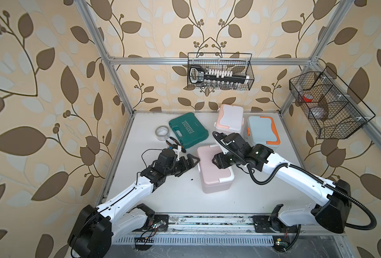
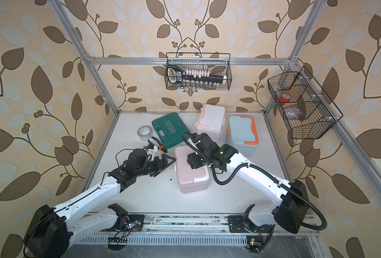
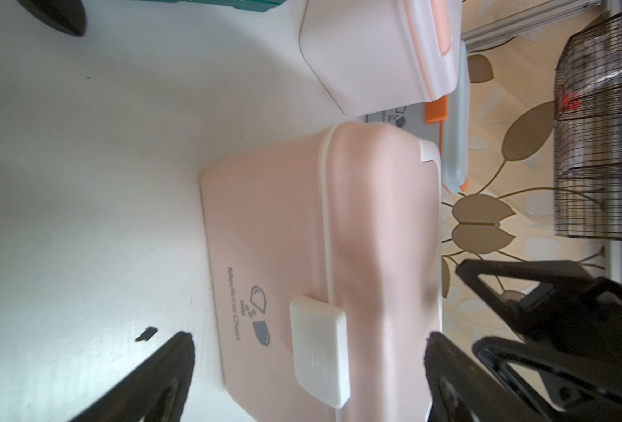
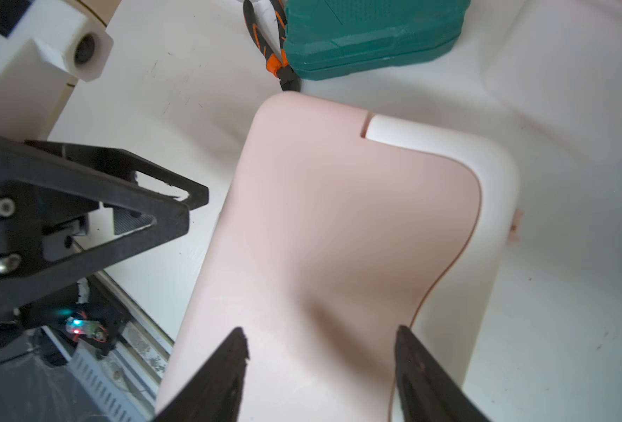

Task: Open first aid kits and take out gauze
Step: Move the first aid kit to the center of the board, then open the fastener of the first aid kit.

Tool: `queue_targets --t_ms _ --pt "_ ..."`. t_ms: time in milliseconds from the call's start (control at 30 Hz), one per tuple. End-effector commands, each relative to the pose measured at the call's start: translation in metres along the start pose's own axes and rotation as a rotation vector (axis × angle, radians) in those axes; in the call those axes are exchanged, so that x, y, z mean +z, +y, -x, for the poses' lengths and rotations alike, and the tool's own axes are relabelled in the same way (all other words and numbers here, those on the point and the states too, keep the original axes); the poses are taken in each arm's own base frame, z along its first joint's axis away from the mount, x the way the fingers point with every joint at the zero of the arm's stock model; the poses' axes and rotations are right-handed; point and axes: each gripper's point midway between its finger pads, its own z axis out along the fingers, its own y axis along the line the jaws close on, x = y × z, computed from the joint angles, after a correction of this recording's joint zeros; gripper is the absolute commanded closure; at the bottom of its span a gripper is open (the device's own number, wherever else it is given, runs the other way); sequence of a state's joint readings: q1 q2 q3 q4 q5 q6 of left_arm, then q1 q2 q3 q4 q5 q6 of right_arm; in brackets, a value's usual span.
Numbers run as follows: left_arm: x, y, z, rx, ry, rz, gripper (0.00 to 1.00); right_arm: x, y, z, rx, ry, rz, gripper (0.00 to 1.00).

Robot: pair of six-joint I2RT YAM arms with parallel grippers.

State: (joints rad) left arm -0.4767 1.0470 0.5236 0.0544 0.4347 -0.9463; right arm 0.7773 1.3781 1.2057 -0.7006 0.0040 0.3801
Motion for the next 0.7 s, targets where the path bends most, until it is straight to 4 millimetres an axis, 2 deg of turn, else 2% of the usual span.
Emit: queue_targets --t_ms 0,67,233,400,667 --pt "0.002 -0.039 0.007 0.028 0.007 -0.211 0.01 0.002 0.001 -0.001 -0.012 0.020 -0.019 0.51" --pt "0.005 -0.042 0.008 0.038 0.011 -0.242 0.01 0.005 0.003 -0.005 -0.011 0.034 -0.009 0.57" --pt "0.019 -0.046 0.006 0.046 0.065 -0.281 0.02 0.012 0.007 -0.016 -0.007 0.073 0.019 0.63" --pt "0.031 -0.046 0.002 0.027 0.108 -0.340 0.07 0.017 0.010 -0.025 0.001 0.099 0.035 0.64" --pt "0.022 -0.051 -0.004 0.035 0.110 -0.393 0.08 0.026 0.013 -0.037 0.018 0.136 0.056 0.62"
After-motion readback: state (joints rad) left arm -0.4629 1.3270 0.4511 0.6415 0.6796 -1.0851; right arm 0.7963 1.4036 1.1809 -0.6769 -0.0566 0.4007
